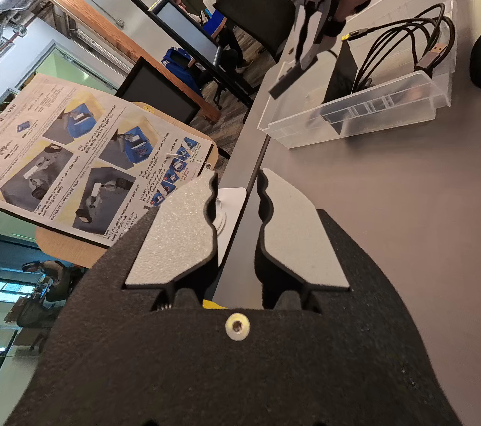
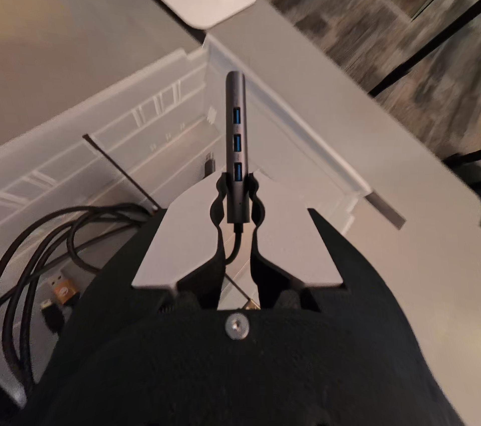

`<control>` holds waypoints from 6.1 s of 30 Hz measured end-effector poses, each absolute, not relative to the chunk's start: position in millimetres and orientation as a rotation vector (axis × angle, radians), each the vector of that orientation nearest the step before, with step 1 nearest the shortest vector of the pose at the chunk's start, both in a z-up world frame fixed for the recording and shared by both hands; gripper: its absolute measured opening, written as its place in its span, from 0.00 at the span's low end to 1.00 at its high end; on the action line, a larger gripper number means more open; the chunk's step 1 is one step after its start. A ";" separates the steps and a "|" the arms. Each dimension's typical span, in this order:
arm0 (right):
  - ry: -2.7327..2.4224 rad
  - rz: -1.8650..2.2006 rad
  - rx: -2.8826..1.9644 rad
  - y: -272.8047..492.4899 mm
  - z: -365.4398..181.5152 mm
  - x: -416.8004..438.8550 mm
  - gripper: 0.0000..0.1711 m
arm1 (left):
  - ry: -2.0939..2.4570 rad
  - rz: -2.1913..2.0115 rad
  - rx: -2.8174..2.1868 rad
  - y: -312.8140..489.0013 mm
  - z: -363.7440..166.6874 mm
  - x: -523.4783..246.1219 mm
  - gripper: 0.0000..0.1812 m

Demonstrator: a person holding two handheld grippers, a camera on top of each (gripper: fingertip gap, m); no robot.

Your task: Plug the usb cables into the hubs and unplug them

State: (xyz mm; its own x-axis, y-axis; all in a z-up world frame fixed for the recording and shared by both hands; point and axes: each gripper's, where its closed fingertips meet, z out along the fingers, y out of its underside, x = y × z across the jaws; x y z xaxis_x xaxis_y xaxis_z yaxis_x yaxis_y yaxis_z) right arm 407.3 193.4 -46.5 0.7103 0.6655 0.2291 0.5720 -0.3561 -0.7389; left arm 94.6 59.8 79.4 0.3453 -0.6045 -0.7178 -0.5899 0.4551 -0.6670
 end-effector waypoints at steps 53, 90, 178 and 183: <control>-0.996 -0.155 -1.993 152.4 35.6 371.4 0.24 | 1.025 0.006 -2.205 202.5 -56.0 -139.2 0.31; -1.074 -0.181 -2.008 153.5 24.9 364.1 0.22 | 1.367 0.347 -2.137 213.7 -20.0 -130.9 0.29; -1.603 0.472 -1.771 21.2 -53.7 114.9 0.03 | 1.001 0.517 -1.896 102.8 222.5 21.7 0.29; -1.459 0.634 -1.728 1.4 -66.2 109.6 0.15 | 1.106 0.542 -1.948 113.0 127.1 34.3 0.29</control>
